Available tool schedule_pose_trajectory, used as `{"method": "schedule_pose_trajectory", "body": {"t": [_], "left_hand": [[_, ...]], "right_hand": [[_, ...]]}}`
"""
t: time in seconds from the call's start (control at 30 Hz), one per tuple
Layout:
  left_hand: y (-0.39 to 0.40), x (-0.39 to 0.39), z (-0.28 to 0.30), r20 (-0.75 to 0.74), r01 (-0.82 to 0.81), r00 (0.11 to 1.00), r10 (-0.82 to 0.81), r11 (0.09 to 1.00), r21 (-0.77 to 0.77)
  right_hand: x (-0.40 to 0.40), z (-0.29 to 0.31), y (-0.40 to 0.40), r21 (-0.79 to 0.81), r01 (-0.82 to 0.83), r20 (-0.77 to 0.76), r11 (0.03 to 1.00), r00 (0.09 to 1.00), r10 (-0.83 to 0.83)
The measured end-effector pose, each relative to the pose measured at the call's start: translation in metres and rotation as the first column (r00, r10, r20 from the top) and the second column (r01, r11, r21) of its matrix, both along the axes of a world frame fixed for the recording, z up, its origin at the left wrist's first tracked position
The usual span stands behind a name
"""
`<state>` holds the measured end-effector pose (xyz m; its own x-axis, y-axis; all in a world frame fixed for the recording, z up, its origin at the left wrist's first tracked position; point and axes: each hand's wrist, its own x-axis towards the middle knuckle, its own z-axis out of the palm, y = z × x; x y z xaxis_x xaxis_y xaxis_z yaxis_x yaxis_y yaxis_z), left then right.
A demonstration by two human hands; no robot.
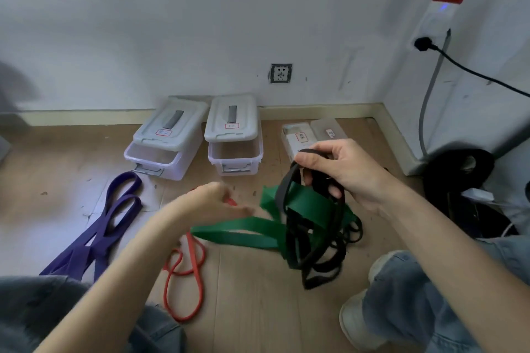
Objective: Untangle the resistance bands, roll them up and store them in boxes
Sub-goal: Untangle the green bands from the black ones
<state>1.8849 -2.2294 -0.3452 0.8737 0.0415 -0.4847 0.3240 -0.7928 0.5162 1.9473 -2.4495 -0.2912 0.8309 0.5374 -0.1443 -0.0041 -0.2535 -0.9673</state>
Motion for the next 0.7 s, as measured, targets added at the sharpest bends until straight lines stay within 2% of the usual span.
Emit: {"method": "schedule_pose_trajectory", "body": {"t": [0.03,0.07,0.1,0.17,0.3,0.37,0.4,0.47,0.5,0.53,0.6,0.63,0.67,0.7], "left_hand": [[-0.008,-0.001,0.007,0.033,0.032,0.999,-0.024,0.969,-0.246],[-0.019,-0.002,0.013,0.107,0.071,0.994,-0.027,0.899,-0.431],[-0.030,-0.002,0.016,0.213,0.127,0.977,-0.018,0.848,-0.514],[-0.047,-0.004,0.016,0.371,0.205,0.928,0.020,0.805,-0.557],[-0.048,-0.006,0.024,0.546,0.269,0.835,0.069,0.814,-0.514],[-0.042,-0.009,0.040,0.606,0.287,0.786,0.120,0.797,-0.531],[-0.039,-0.011,0.052,0.619,0.277,0.756,0.213,0.753,-0.597],[-0.028,-0.011,0.076,0.517,0.183,0.681,0.519,0.562,-0.806],[-0.020,-0.010,0.085,0.437,0.145,0.635,0.637,0.458,-0.877],[-0.014,-0.009,0.094,0.398,0.123,0.596,0.697,0.410,-0.904],[-0.013,-0.010,0.103,0.388,0.061,0.598,0.701,0.444,-0.894],[-0.017,-0.010,0.103,0.373,0.022,0.619,0.691,0.459,-0.888],[-0.022,-0.011,0.102,0.343,-0.007,0.646,0.682,0.455,-0.891],[-0.028,-0.011,0.099,0.317,-0.022,0.674,0.667,0.447,-0.894]], "right_hand": [[-0.001,0.002,0.002,0.026,-0.001,-0.005,1.000,1.000,0.001],[-0.002,0.004,0.003,0.059,-0.002,-0.012,0.998,1.000,0.003],[-0.002,0.005,0.003,0.091,-0.005,-0.018,0.996,1.000,0.006],[-0.002,0.008,0.002,0.129,-0.004,-0.027,0.992,1.000,0.008],[-0.001,0.011,-0.007,0.211,0.003,-0.103,0.978,0.995,0.019],[0.008,0.010,-0.016,0.221,0.135,-0.169,0.966,0.981,-0.098],[0.015,0.007,-0.022,0.172,0.231,-0.180,0.958,0.963,-0.200],[0.024,-0.006,-0.033,-0.117,0.324,-0.066,0.939,0.941,-0.333],[0.025,-0.012,-0.034,-0.302,0.278,-0.019,0.912,0.954,-0.298],[0.023,-0.018,-0.033,-0.446,0.174,-0.021,0.878,0.979,-0.205],[0.017,-0.031,-0.026,-0.658,-0.047,-0.008,0.752,0.998,0.056],[0.013,-0.032,-0.023,-0.723,-0.110,0.033,0.682,0.981,0.194],[0.008,-0.030,-0.019,-0.711,-0.171,0.059,0.682,0.952,0.301],[0.002,-0.026,-0.014,-0.616,-0.272,0.035,0.739,0.928,0.371]]}}
